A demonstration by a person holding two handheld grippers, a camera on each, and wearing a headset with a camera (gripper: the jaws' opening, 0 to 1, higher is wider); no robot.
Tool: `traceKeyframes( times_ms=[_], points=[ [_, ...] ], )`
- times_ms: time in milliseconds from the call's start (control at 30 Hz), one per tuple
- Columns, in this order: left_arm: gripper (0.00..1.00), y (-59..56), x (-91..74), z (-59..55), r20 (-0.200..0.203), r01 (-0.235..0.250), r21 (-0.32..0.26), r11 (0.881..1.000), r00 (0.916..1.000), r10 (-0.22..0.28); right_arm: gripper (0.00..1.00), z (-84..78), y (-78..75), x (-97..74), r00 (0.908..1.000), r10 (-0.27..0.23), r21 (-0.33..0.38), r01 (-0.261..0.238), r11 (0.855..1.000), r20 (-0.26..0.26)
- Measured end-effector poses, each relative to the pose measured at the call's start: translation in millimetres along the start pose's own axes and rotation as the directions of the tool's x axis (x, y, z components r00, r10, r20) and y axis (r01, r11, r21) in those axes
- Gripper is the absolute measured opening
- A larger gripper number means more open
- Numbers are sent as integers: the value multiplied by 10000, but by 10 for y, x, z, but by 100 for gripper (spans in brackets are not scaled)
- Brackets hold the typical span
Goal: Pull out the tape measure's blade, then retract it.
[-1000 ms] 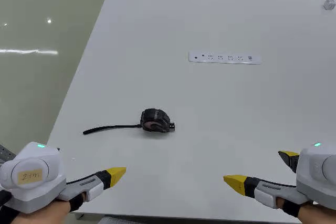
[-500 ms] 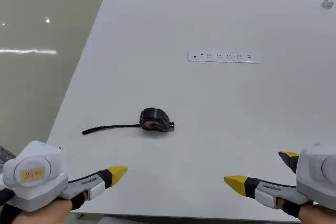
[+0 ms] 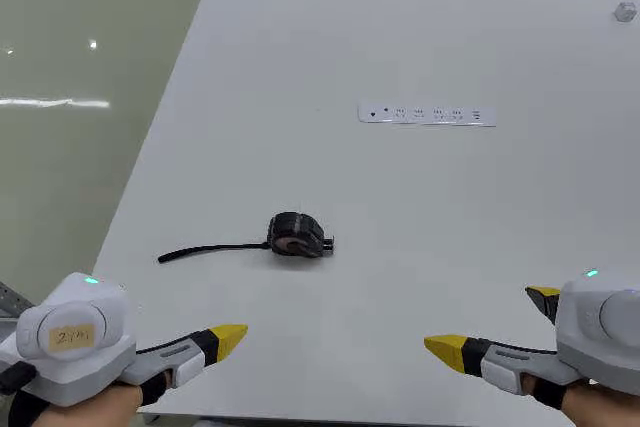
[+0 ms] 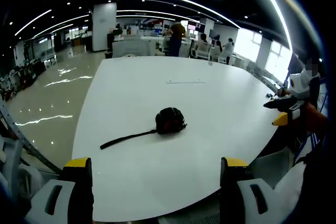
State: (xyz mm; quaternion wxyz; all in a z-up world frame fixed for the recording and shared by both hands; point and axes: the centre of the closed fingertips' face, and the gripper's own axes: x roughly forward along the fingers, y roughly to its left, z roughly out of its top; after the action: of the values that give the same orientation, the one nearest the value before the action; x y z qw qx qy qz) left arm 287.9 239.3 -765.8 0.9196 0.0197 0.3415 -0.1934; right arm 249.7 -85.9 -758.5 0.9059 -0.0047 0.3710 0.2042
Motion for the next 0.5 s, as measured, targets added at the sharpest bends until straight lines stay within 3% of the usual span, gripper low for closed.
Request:
traceKeyframes(
  times_ms=[500],
  points=[
    [98, 0, 145, -52, -237, 226, 98, 9997, 9995, -223, 96, 44, 25, 167, 9995, 286, -269, -290, 9992, -154]
  ],
)
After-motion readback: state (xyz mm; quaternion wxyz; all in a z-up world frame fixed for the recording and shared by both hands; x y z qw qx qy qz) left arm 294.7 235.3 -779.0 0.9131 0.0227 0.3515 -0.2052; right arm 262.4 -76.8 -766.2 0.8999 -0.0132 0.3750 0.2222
